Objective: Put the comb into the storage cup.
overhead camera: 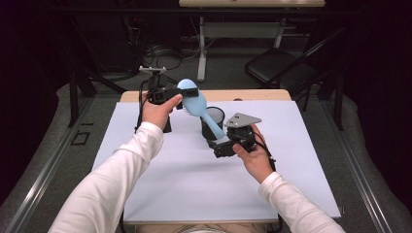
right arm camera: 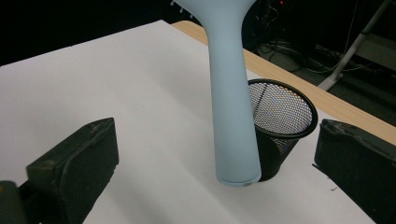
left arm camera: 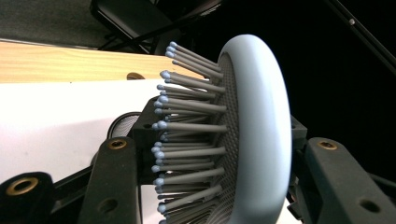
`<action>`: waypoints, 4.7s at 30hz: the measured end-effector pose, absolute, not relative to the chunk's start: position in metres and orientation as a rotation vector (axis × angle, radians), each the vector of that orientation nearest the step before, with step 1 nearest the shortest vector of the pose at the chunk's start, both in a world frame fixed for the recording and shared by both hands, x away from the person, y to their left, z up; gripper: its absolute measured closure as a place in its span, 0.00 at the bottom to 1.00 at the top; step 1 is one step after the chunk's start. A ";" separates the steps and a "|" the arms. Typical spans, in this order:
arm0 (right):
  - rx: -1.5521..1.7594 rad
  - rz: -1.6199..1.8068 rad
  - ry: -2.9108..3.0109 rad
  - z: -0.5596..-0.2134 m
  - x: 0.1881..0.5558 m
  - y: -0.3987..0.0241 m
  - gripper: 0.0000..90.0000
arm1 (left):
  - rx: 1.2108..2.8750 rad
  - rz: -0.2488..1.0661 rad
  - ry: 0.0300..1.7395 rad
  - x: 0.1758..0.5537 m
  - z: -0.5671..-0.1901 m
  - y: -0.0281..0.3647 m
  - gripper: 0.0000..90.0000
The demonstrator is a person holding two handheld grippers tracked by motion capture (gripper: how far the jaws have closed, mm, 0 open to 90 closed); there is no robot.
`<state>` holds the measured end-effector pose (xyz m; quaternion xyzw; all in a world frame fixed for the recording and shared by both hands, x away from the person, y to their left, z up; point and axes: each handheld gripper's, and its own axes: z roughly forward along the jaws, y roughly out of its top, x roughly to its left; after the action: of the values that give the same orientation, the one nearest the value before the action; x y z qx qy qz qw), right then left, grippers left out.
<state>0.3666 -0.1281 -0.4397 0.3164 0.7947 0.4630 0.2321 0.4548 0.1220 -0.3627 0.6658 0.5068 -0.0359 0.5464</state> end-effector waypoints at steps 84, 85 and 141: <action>0.975 1.320 2.169 -0.449 0.363 -0.149 0.00 | 1.598 0.312 1.072 0.486 -0.335 0.109 0.56; 0.973 1.320 2.166 -0.450 0.363 -0.149 0.00 | 1.600 0.317 1.061 0.486 -0.336 0.108 0.56; 1.006 1.318 2.149 -0.453 0.363 -0.157 0.00 | 1.732 0.418 0.970 0.484 -0.349 0.077 0.56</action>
<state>0.3634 -0.1573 -0.4535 0.3622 0.7738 0.4745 0.2118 0.4840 0.0773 -0.3494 0.7248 0.4061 0.1749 0.5283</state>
